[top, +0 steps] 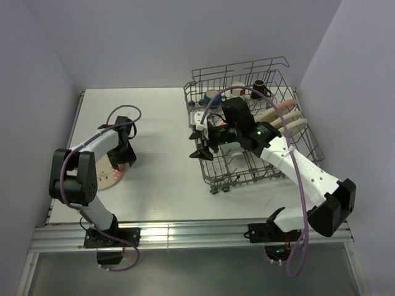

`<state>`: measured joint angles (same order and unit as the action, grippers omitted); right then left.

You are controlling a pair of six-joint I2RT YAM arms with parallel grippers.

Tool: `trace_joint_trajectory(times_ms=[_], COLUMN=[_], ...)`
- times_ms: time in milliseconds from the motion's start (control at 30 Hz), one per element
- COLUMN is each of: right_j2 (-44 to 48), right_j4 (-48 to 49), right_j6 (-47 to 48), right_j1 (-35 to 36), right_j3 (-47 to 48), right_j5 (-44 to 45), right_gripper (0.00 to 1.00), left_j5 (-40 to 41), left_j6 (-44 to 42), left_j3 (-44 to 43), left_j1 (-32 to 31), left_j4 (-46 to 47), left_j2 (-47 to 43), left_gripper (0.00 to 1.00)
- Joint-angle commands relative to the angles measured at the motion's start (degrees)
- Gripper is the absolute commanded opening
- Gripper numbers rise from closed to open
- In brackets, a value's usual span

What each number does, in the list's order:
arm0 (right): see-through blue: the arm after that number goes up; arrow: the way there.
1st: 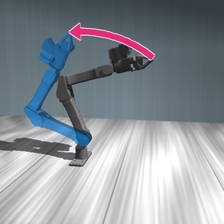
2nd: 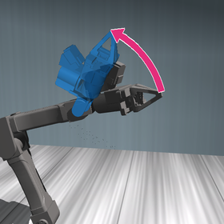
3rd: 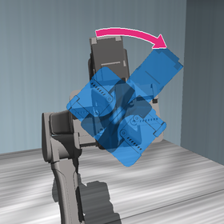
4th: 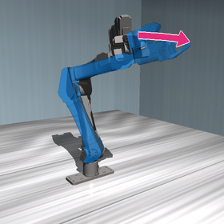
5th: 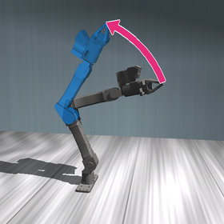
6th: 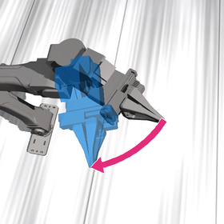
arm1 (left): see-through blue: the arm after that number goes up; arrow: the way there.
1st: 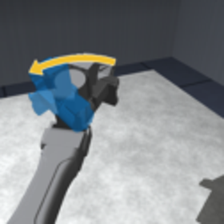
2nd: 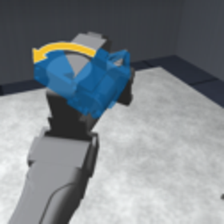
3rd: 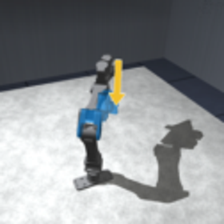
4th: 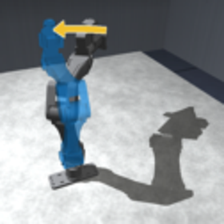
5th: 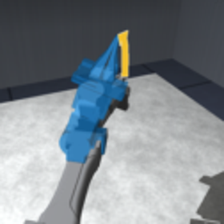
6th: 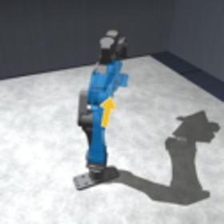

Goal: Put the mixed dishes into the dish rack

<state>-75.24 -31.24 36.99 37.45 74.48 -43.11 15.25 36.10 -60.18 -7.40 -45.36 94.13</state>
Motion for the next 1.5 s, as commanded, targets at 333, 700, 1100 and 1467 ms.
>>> trace_joint_trajectory(times_ms=[333,700,1100,1467], right_j2=[-5.1,-9.3,-25.4,-44.7], right_j4=[7.1,-9.4,33.2,48.4], right_j6=[-4.0,45.3,43.1,49.0], right_j1=[8.0,19.4,27.2,29.0], right_j3=[3.8,1.2,-3.5,3.6], right_j5=[-8.4,-2.8,22.5,33.0], right_gripper=[0.7,0.78,0.86,0.9], left_j5=[8.1,-16.0,-29.2,-34.2], left_j6=[-4.7,-6.0,-6.0,-7.1], left_j3=[-4.8,-17.0,-15.4,-12.9], left_j1=[-3.0,-3.1,-3.2,-3.3], left_j4=[0.5,-4.0,-4.8,-4.2], left_j2=[11.3,6.1,1.8,-0.6], left_gripper=[0.0,0.0,0.0,0.0])
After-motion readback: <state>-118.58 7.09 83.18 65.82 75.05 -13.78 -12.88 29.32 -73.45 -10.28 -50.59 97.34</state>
